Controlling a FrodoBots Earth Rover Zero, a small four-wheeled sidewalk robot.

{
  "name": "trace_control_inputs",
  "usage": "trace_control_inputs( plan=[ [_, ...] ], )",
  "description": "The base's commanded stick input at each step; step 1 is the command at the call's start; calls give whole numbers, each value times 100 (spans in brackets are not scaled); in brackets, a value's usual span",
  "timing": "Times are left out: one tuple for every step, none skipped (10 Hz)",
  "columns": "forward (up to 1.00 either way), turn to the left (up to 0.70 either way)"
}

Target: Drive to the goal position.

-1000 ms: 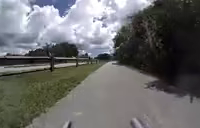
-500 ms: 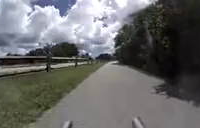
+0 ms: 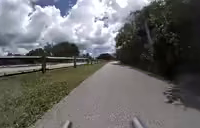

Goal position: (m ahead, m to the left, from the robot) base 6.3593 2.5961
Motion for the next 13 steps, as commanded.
trace_control_inputs(
  plan=[
    [70, -13],
    [70, 1],
    [70, 1],
    [70, 1],
    [70, 1],
    [70, 1],
    [70, 1],
    [70, 1],
    [70, 1],
    [70, 1],
    [70, 1],
    [70, 1],
    [70, 1]
  ],
)
